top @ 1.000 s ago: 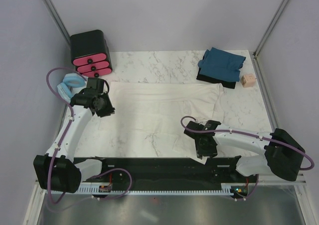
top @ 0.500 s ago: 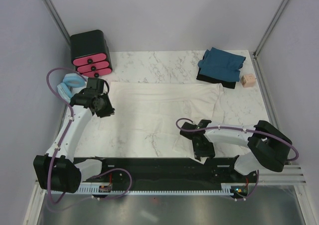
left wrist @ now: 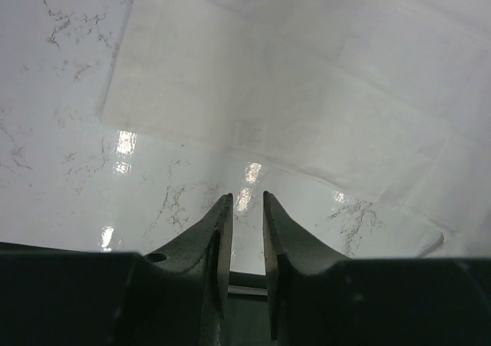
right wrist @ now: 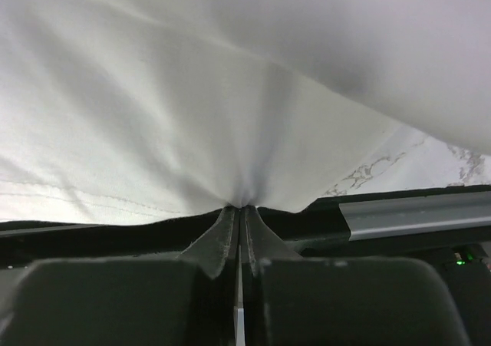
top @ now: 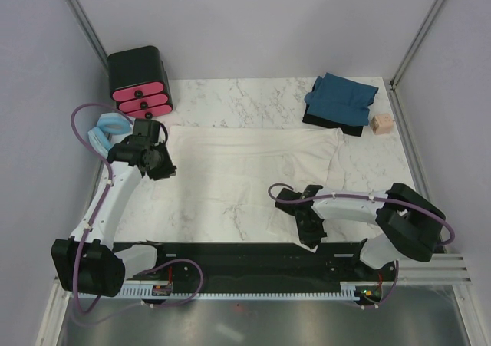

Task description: Fold and stack the t-shirts

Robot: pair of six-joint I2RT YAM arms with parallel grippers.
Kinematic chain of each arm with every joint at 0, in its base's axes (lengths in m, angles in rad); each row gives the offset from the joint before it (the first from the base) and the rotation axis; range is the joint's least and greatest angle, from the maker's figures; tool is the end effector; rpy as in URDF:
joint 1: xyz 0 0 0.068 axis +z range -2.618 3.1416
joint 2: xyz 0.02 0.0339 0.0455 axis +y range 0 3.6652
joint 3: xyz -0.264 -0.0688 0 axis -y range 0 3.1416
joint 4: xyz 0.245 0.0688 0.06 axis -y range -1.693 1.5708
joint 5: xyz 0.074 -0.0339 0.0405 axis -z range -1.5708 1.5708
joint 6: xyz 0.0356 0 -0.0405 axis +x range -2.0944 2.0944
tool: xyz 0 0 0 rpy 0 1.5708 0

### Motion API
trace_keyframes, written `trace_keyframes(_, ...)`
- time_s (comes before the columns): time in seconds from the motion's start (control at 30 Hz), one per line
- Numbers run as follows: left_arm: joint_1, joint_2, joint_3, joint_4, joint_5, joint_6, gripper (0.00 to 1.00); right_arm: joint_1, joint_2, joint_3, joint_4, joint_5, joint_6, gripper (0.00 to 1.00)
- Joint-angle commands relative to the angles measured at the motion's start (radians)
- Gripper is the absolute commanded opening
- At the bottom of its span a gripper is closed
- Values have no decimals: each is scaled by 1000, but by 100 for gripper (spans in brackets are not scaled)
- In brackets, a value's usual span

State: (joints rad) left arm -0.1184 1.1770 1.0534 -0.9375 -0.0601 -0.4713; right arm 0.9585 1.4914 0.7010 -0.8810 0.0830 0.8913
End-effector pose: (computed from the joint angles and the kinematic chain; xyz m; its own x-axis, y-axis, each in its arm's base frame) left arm 0.2214 -0.0242 0.2910 -0.8126 -0.3598 -0.4585 -0.3144 0.9330 -0.1748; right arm 0.1191 0.1645 0.1359 -0.9974 -0.0714 -0.0010 -0.0706 0.9890 -0.1300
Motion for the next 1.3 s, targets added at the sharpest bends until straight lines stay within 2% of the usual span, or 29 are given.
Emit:
trace_keyframes(0.0,3,-2,23,0,-18,34,29,2,6,44,27,40,-3,0)
trace_keyframes(0.3,3,6,13,2,-18,36,29,0,-50,121,-29,124,6,0)
trace_keyframes(0.33,3,7,10,3,-17,37,29,0,-42,130,-35,124,-5,4)
trace_keyframes(0.37,3,7,8,2,-17,37,29,2,-34,137,-39,126,-5,14)
trace_keyframes(0.43,3,9,0,3,-18,37,29,0,-31,141,-38,130,-6,26)
trace_keyframes(0.47,3,9,-1,3,-18,37,29,0,-30,143,-41,136,-6,40)
trace_keyframes(0.5,3,7,-3,2,-17,37,29,2,-25,147,-44,139,-6,48)
trace_keyframes(0.53,3,7,-3,2,-17,37,29,2,-23,149,-42,138,-8,51)
trace_keyframes(0.73,3,10,-7,2,-21,45,28,2,-17,172,-76,150,-17,45)
trace_keyframes(1.07,3,12,-15,8,-23,46,28,2,58,150,-33,69,-41,50)
trace_keyframes(1.13,3,9,-18,6,-26,49,27,2,69,150,-21,54,-48,56)
trace_keyframes(1.27,3,4,-20,5,-38,56,27,2,101,149,-1,29,-63,57)
